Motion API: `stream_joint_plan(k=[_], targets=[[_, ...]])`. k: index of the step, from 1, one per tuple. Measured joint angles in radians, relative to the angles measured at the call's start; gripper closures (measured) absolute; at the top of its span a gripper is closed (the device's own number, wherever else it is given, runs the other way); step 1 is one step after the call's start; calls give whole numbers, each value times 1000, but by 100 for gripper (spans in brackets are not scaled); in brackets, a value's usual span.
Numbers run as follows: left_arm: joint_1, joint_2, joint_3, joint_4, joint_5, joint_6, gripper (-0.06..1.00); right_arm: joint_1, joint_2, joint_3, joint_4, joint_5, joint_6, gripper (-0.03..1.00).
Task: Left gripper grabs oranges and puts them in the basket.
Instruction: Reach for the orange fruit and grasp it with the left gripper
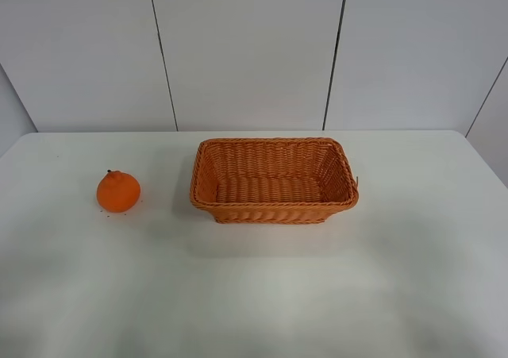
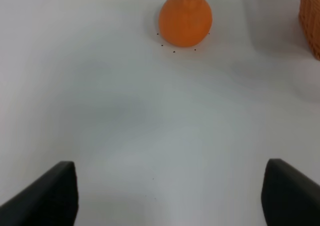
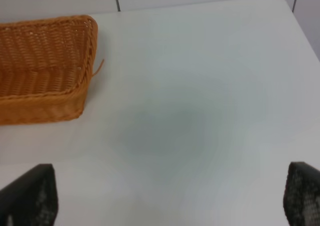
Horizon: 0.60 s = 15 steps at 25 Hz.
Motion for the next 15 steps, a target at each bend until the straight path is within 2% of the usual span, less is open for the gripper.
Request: stream_joint_plan(k=[15], targets=[[0, 0, 0, 0, 0, 0, 10, 0, 0, 0, 0, 0, 0, 27]])
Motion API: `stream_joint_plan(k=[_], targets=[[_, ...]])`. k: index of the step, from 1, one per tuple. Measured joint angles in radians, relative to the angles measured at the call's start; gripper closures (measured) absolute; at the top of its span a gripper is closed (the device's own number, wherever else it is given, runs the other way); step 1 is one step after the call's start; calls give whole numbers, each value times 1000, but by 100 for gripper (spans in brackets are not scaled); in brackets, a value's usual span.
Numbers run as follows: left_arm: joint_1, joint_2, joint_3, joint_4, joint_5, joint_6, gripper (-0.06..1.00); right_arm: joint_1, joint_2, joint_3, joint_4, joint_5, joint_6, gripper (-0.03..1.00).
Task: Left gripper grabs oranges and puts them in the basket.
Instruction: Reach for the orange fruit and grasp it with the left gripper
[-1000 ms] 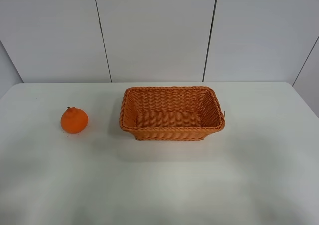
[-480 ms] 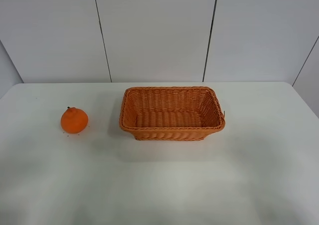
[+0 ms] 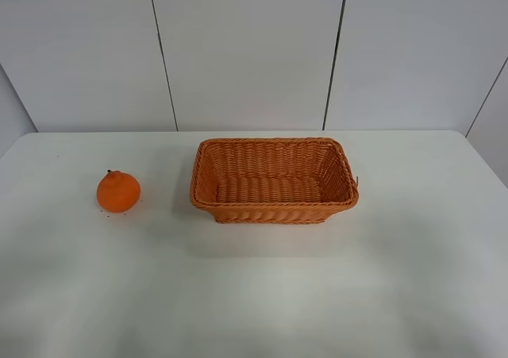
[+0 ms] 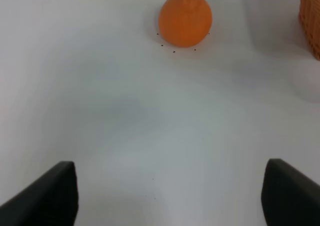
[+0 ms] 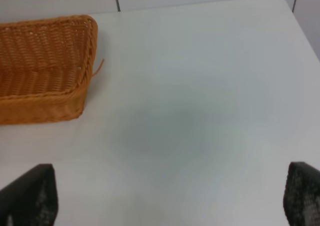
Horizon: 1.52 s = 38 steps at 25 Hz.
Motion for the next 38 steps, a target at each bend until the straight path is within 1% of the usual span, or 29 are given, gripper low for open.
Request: stream_joint_plan(k=[38], targets=[[0, 0, 0, 0, 0, 0, 10, 0, 0, 0, 0, 0, 0, 27]])
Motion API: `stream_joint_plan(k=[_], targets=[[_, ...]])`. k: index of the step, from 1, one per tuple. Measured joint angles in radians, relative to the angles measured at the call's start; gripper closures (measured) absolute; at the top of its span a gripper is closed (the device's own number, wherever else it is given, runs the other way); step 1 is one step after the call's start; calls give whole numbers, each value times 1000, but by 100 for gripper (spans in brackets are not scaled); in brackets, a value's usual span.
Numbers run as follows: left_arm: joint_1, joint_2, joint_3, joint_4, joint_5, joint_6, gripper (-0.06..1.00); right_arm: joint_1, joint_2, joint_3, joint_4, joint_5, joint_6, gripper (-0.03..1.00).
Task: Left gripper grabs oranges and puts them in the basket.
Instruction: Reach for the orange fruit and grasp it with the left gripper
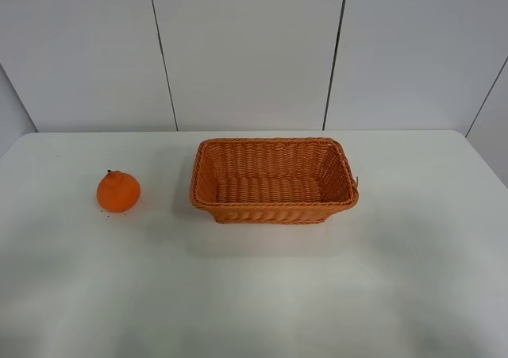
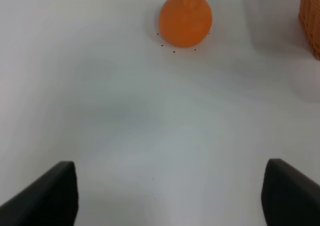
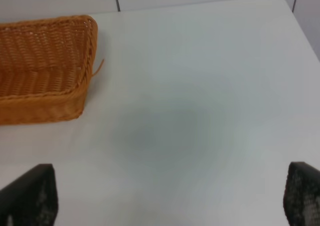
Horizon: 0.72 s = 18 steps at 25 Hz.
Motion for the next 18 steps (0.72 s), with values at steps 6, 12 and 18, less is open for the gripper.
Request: stream_joint_plan(k=[6, 12, 18], targets=[[0, 0, 0, 0, 0, 0, 10, 0, 0, 0, 0, 0, 0, 27], [0, 0, 0, 0, 0, 0, 10, 0, 0, 0, 0, 0, 0, 27], [0, 0, 0, 0, 0, 0, 10, 0, 0, 0, 0, 0, 0, 27]])
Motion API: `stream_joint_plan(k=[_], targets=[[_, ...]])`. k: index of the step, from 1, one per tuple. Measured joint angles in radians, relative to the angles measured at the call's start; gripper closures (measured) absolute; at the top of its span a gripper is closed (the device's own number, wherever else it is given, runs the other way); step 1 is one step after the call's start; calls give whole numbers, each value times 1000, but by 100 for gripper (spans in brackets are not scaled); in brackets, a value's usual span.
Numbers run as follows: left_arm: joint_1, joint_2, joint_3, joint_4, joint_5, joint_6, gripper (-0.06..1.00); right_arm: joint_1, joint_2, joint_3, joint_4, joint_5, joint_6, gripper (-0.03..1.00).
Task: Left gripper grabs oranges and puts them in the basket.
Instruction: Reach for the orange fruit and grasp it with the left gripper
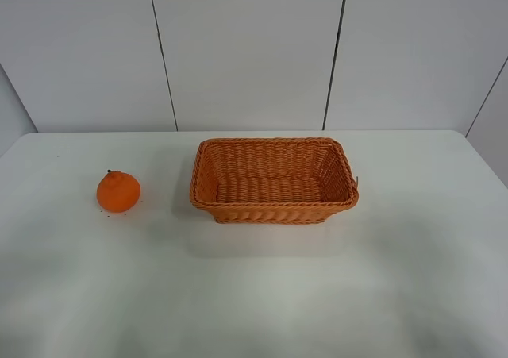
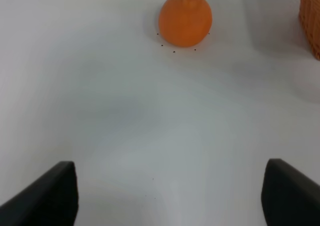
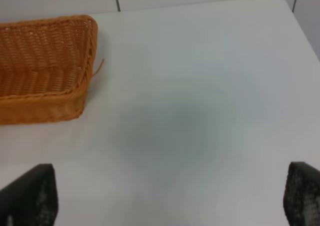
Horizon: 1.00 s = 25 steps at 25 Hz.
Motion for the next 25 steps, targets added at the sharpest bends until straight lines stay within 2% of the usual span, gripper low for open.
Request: stream_joint_plan(k=[25], targets=[[0, 0, 0, 0, 0, 0, 10, 0, 0, 0, 0, 0, 0, 27]])
